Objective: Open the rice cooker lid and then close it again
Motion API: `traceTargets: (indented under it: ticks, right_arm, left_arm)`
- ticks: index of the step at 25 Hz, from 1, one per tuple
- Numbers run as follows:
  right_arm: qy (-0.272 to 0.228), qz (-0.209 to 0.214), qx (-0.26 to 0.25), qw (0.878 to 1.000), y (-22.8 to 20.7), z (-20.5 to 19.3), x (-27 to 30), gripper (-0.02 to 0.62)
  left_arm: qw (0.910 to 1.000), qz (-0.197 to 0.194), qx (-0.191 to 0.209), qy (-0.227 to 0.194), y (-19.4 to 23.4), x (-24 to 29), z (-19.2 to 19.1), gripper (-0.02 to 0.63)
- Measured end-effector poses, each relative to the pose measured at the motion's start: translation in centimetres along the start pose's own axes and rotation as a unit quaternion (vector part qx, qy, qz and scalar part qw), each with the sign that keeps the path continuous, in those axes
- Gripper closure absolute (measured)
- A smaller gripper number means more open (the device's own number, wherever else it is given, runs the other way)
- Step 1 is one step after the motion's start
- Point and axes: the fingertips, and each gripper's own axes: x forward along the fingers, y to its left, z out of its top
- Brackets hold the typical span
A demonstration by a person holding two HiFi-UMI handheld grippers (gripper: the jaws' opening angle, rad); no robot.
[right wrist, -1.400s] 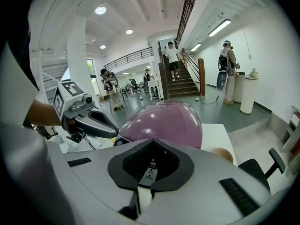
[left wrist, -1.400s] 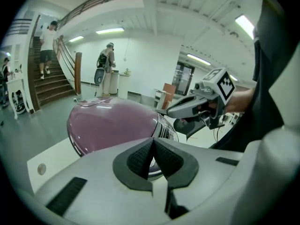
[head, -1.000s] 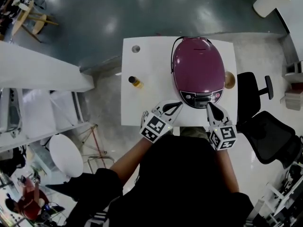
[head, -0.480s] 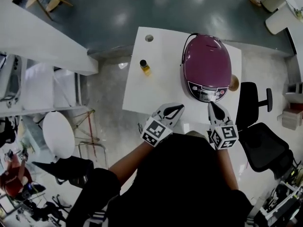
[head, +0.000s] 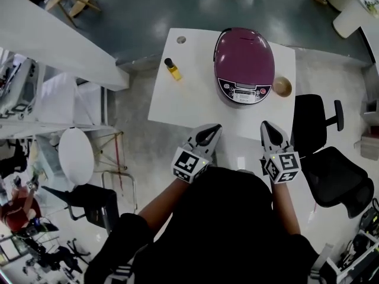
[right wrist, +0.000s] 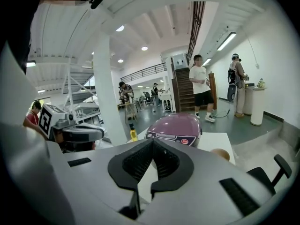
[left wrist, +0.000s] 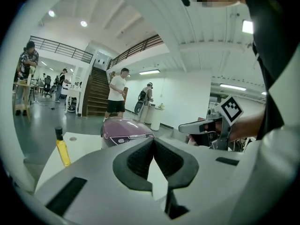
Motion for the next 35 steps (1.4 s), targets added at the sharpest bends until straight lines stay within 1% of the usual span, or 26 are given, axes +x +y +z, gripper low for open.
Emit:
traceTargets:
  ticks: [5, 9, 13, 18, 20, 24, 31, 35]
  right_arm:
    - [-0.015, 0.002, -0.003, 1.0, -1.5, -1.9, -6.1, 0.595]
    - [-0.012, -0.001, 0.005, 1.0, -3.0, -4.9, -11.5, 0.595]
    - [-0.015, -0.006, 0.015, 1.0, -3.8, -7.6, -16.1, 0.595]
    - [-0.02, 0.003, 0.007, 1.0, -4.0, -9.4, -19.7, 0.595]
    - [-0.022, 0.0, 0.007, 1.0, -4.1, -9.6, -20.9, 0.595]
    - [-0.037, -0.01, 0.002, 0.999, -3.7, -8.6, -22.9, 0.595]
    - [-0.057, -0.023, -0.016, 0.998, -1.0, -6.3, -23.5, 0.595]
    - [-0.052, -0.027, -0.025, 0.998, 0.0, -6.2, -23.9, 0.595]
  left_arm:
    - [0.9999, 0.017, 0.001, 0.002, -5.0, -0.8, -2.0, 0.603]
    - [0.9995, 0.032, 0.003, 0.006, -9.7, -2.0, -4.0, 0.603]
    - [0.9993, 0.036, -0.001, 0.005, -14.0, -3.5, -5.2, 0.603]
    - [0.9968, 0.078, -0.001, -0.019, -17.1, -5.7, -5.1, 0.603]
    - [0.9957, 0.087, 0.001, -0.031, -18.2, -6.7, -4.6, 0.603]
    - [0.9941, 0.096, 0.01, -0.049, -19.0, -8.5, -3.9, 0.603]
    - [0.989, 0.12, 0.026, -0.083, -16.7, -12.4, -1.7, 0.603]
    - [0.9861, 0.13, 0.032, -0.098, -16.2, -14.1, -0.9, 0.603]
